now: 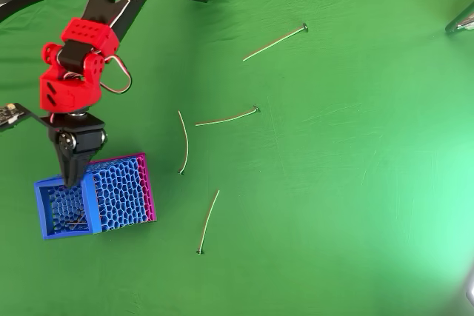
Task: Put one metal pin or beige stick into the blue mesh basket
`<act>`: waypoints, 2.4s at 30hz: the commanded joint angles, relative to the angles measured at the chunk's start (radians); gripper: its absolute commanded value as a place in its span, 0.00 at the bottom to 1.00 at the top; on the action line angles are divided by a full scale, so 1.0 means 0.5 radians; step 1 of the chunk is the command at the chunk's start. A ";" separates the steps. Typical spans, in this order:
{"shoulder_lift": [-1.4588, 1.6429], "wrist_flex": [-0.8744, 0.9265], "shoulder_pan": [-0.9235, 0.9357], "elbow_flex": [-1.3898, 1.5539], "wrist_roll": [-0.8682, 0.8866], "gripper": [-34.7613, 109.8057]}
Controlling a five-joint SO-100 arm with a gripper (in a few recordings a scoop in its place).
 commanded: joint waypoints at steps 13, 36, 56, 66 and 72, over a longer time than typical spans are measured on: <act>1.144 -0.258 -0.436 1.387 0.761 0.24; 2.835 -0.184 -0.678 3.289 1.921 0.24; 3.728 0.009 -0.690 4.280 1.967 0.24; 3.786 -0.003 -0.709 4.449 2.006 0.24; 3.789 0.058 -0.715 4.449 2.028 0.25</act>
